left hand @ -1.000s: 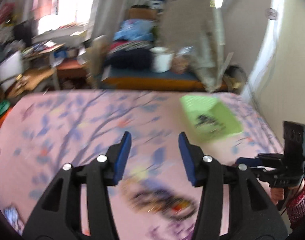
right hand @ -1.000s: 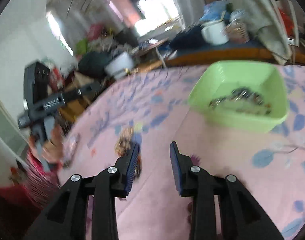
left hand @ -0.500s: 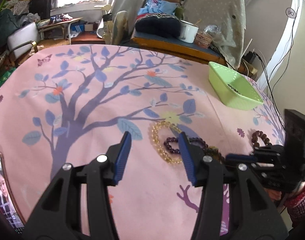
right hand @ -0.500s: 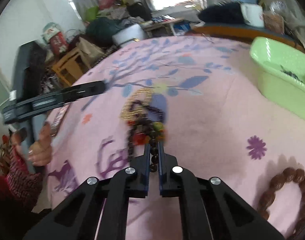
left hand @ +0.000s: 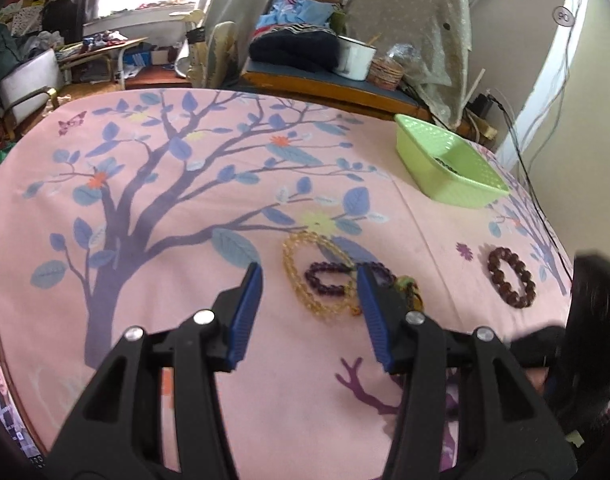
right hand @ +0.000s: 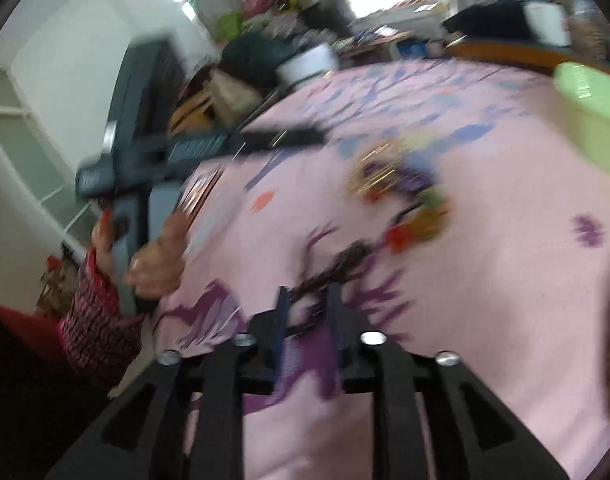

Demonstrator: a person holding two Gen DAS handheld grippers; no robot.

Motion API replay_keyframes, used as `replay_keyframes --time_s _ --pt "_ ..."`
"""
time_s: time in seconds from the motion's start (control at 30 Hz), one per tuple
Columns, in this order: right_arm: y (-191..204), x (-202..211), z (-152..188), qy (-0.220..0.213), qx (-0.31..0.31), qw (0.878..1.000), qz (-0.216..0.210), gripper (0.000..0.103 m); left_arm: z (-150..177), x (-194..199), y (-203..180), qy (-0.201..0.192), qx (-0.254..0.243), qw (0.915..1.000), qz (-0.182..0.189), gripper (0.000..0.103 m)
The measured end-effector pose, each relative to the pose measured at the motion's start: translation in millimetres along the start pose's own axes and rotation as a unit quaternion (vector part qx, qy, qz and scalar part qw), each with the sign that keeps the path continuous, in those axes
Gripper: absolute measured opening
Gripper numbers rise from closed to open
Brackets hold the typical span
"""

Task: Organize jewelry

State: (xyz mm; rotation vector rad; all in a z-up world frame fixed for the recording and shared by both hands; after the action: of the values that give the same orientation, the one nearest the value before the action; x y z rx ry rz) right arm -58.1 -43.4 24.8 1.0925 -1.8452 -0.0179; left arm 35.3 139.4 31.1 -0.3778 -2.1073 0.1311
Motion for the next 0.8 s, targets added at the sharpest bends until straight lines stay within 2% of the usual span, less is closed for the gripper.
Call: replay_keyframes --time_s 0.03,0.07,0.13,0.2,0.27,0.4,0.47,0.5,0.8 --pt "-5 6 -1 -0.01 -0.006 1.0 0.006 0.019 2 0 -4 0.001 -0.007 1.0 0.006 0.047" --pt "-14 16 -3 -0.027 -0.016 0.999 0.02 0.022 3 -1 -9 0.002 -0.015 0.9998 0.013 0.047" --pt "-25 26 -7 -0.04 -0.022 0.997 0.055 0.022 7 -6 -25 0.009 -0.039 0.9988 0.029 0.047" --pt "-35 34 -10 -0.046 -0.006 0.991 0.128 0.022 10 -13 -40 0.02 -0.063 0.9973 0.032 0.047" --pt "-42 37 -9 -0.047 -0.003 0.988 0.148 0.022 14 -22 -55 0.033 -0.088 0.995 0.033 0.047" --pt "-45 26 -12 -0.039 0.006 0.987 0.157 0.006 19 -41 -70 0.057 -0.113 0.9914 0.033 0.047" --pt "-43 13 -23 -0.027 0.018 0.987 0.155 0.0 20 -50 -71 0.069 -0.114 0.9908 0.024 0.032" --pt "-43 8 -27 -0.022 0.021 0.988 0.15 0.0 21 -54 -69 0.078 -0.113 0.9902 0.029 0.016" --pt "-50 -33 -63 0.025 -0.003 0.997 0.069 0.0 23 -43 -42 0.069 -0.073 0.9944 0.034 0.015"
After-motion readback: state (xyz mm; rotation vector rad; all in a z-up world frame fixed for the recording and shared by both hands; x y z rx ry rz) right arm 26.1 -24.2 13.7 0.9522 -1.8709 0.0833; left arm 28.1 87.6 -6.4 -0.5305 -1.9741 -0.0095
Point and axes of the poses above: each gripper's, at about its wrist camera, not at the fingertips, and x roughly against the way its jaws point, y to its left, z to its underside, the point moved 2 cm from there along -x, roughly the way its jaws point, and after that the axes turned 10 degrees about y, right-handed, at the moved point
